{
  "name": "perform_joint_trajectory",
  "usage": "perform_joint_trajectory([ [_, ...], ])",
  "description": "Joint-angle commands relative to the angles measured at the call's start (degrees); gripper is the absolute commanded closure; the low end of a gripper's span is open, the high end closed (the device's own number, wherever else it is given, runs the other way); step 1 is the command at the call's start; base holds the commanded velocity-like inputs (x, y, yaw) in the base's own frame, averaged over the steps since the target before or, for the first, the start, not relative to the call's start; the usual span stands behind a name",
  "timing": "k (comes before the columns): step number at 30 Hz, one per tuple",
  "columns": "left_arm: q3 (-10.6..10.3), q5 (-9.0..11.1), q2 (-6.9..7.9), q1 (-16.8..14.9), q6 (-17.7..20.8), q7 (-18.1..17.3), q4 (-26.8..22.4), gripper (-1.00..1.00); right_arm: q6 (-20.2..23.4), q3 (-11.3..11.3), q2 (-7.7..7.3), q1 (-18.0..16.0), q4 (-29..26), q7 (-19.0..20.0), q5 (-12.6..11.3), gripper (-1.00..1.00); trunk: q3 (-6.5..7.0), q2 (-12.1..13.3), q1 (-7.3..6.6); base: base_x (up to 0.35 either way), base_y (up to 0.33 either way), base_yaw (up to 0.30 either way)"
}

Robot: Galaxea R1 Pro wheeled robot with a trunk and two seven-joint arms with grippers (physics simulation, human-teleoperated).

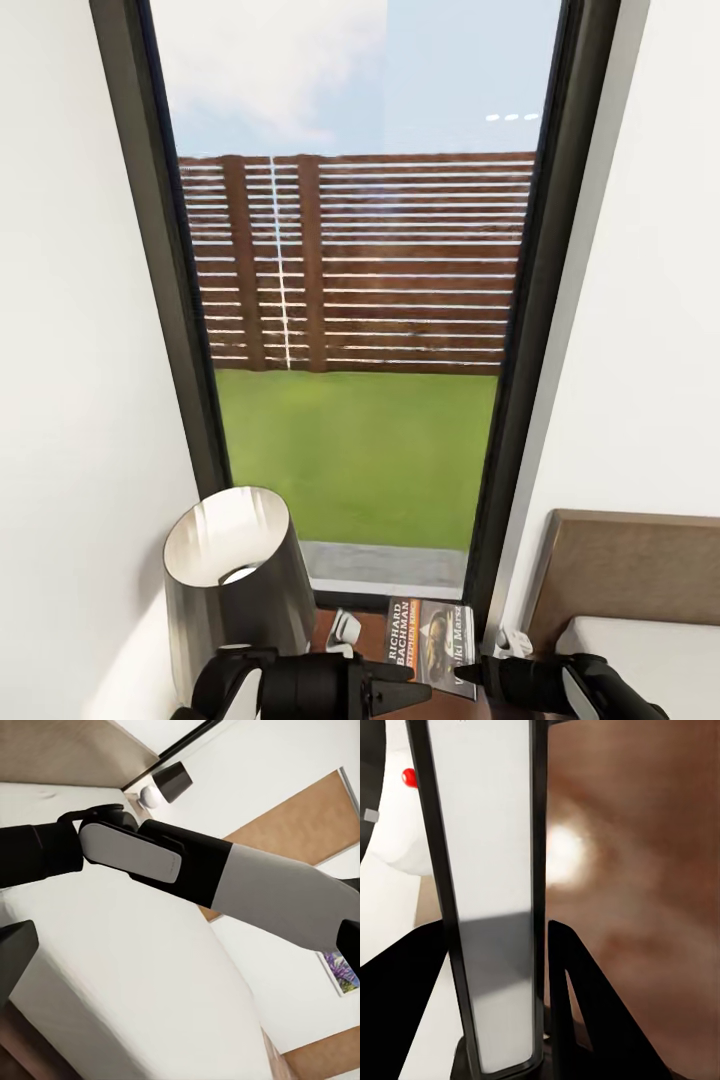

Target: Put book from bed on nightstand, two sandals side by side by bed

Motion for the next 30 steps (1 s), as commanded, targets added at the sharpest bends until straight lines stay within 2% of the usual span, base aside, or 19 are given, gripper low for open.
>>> perform_joint_trajectory([
  [1,-0.01,0.24,0.0,-0.04,0.34,0.0,0.0,-1.0,0.43,-0.49,0.04,-0.04,-0.06,0.32,0.34,1.0,-0.25,-0.46,0.23,0.0,0.0,0.0],
  [30,-0.01,0.3,0.08,-0.03,0.32,-0.03,0.04,-1.0,0.29,-0.42,0.17,-0.04,-0.06,0.38,0.34,1.0,-5.46,-12.09,6.6,0.0,0.0,0.0],
])
